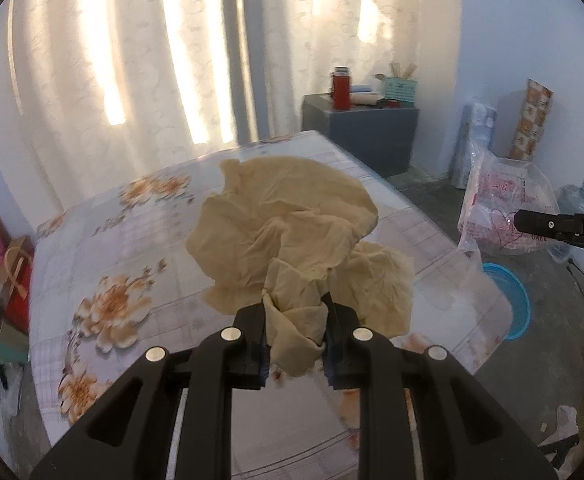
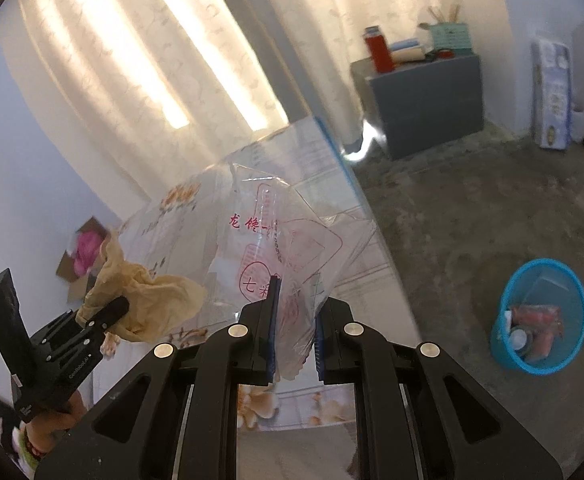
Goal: Collect trash
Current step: 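Carry the beige cloth and cake wrapper toward the blue wastebasket with both tools, then open both tools over the blue wastebasket to drop cloth and wrapper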
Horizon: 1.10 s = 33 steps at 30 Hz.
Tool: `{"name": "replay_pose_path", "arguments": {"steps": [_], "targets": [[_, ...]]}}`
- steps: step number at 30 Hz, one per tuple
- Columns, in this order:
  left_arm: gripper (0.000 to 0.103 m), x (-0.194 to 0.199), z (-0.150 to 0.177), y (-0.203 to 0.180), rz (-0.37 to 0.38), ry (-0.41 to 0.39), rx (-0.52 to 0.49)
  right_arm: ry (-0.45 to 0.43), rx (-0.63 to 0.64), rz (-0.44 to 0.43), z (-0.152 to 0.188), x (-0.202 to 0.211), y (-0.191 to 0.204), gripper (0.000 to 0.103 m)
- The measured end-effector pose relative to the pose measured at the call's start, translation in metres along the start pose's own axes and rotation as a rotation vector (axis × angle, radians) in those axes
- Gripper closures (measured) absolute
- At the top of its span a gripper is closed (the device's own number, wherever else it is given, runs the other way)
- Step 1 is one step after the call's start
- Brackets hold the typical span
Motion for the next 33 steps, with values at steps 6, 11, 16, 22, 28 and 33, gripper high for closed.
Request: {"name": "replay_pose_path", "arguments": {"steps": [6, 11, 16, 22, 28, 33], "targets": [[0.084, -0.004, -0.020, -0.043, 0.078, -0.010, -0.089, -0.086, -0.091, 0.066, 0.006, 0.041, -0.044, 0.090], [0.084, -0.016, -0.037, -0.099, 0.186, 0.004, -0.177, -0.142, -0.205, 0.159, 0.024, 0.076, -0.100, 0.090], [0.084, -0.033, -0.049, -0.158, 0.284, 0.031, -0.254, -0.166, -0.355, 0.258, 0.053, 0.104, -0.166, 0.090], [0.084, -0.070, -0.057, -0.243, 0.414, 0.133, -0.328, -0.183, -0.524, 0.365, 0.089, 0.126, -0.238, 0.090], [0.084, -0.124, -0.049, -0.333, 0.486, 0.270, -0.373, -0.135, -0.652, 0.374, 0.118, 0.108, -0.291, 0.090], [0.084, -0.183, -0.029, -0.399, 0.479, 0.392, -0.376, -0.074, -0.690, 0.373, 0.125, 0.076, -0.324, 0.090]]}}
Point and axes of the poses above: each gripper's, at about its wrist camera, not at the fingertips, and x roughly against the way its jaws point, y to its left, z to its underside, the point moved 2 cm from there along -x, roughly the way its jaws point, and after that the axes turned 2 degrees about x, right-handed, at the moved point
